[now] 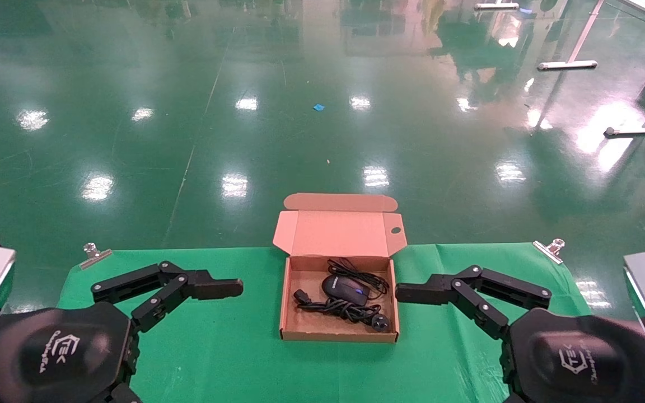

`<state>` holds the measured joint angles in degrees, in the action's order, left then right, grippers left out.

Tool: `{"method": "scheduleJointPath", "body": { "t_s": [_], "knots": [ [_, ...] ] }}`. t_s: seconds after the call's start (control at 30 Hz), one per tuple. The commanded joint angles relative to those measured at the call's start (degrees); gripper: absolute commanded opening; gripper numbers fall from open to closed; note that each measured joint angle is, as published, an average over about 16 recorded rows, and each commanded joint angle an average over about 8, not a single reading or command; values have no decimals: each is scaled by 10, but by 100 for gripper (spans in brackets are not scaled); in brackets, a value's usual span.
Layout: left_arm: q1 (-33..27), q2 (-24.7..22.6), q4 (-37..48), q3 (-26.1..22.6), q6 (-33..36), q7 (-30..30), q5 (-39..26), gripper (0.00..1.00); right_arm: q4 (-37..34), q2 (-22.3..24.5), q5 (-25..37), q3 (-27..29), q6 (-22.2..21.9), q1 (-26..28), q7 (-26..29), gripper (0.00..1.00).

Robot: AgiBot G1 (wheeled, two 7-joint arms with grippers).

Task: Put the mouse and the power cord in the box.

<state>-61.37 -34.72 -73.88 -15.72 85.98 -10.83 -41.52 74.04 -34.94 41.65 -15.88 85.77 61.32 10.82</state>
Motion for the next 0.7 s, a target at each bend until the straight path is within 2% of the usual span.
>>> {"method": "scheduleJointPath", "body": {
  "t_s": [0.03, 0.7],
  "knots": [
    [-1, -1, 1, -1, -1, 0, -1, 100, -1, 0, 0, 0, 0, 0, 0, 100],
    [-2, -4, 4, -4, -4, 1, -4, 100, -4, -1, 1, -1, -1, 2, -1, 100]
  ]
}}
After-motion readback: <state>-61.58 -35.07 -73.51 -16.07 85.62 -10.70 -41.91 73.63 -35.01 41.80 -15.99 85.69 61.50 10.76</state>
